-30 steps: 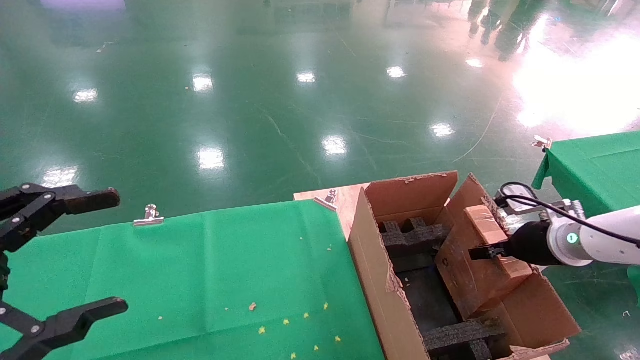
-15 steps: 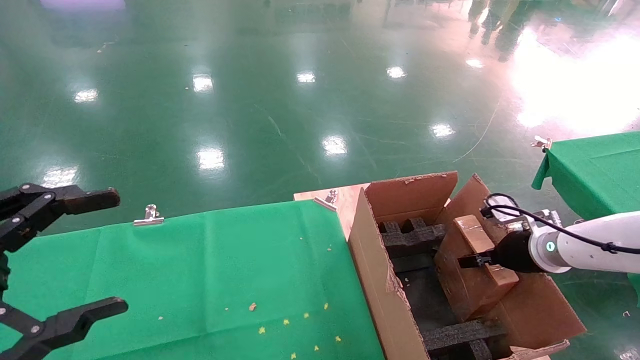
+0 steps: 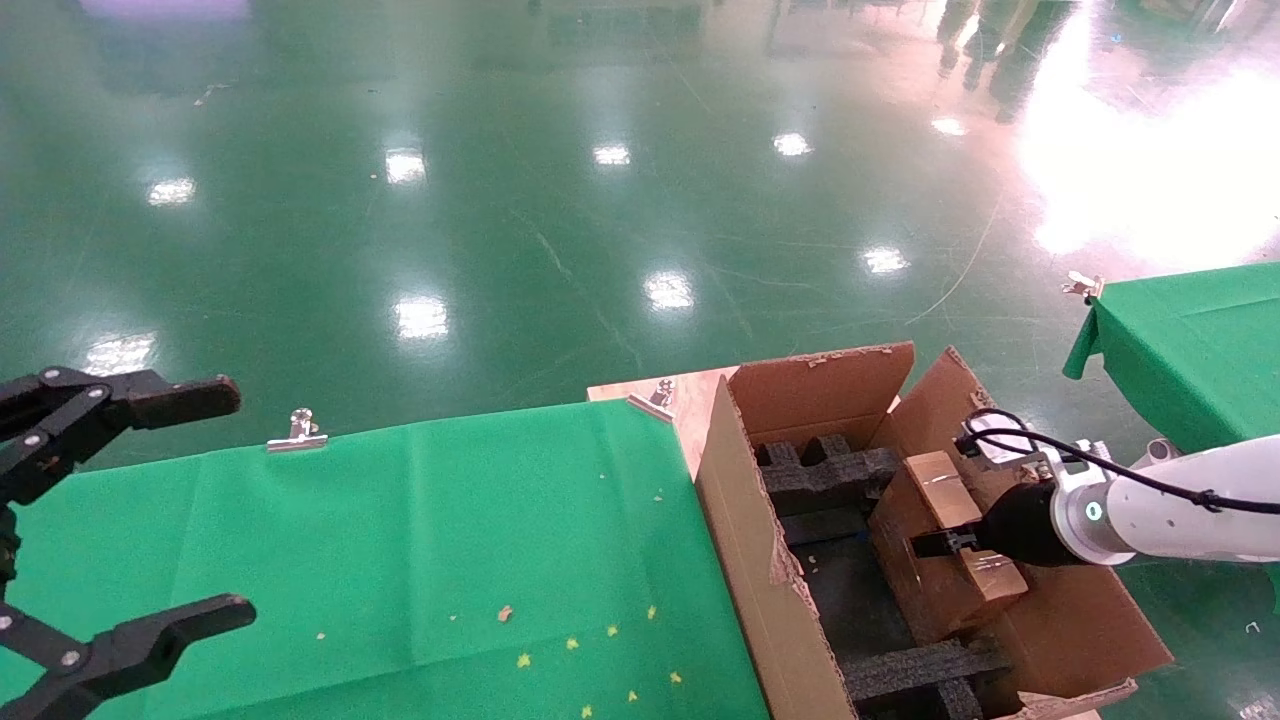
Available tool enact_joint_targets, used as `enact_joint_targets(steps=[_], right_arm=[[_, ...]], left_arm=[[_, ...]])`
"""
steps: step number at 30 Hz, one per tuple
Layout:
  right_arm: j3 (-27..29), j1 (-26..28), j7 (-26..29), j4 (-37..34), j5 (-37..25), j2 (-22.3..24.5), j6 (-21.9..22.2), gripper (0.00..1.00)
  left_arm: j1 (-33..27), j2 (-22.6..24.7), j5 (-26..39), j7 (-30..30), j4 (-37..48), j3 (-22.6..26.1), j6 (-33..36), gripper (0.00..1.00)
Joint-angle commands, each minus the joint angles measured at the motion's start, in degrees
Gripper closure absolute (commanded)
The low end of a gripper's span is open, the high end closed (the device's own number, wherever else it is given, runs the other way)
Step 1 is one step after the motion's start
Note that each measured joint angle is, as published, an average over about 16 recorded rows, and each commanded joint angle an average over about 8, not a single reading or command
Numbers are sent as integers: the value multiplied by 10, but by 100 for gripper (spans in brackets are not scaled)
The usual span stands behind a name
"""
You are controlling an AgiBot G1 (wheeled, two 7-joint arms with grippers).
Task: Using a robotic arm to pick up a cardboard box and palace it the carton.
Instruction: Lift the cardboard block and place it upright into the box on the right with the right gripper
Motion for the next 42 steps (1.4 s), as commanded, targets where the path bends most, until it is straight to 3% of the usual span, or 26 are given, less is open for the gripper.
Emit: enact_joint_targets(steps=[1,15,16,22,24,42], right_arm=[[3,-4,-8,-5,7,-1,-2,100],[22,-31,-60,-48,47,-17,-19,97],[23,-31,-63,-49,49,-18,-21,91],[29,-34,-75,-56,58,-20,-29,16],[30,-35,-77,-58,59,-21,-30,0],[28,-31,-74,-54,56,-19,-30,0]], left_arm=[[0,0,0,0,0,0,0,0],[0,0,0,0,0,0,0,0],[0,0,0,0,0,0,0,0],[0,0,0,0,0,0,0,0],[0,0,0,0,0,0,0,0],[0,0,0,0,0,0,0,0]])
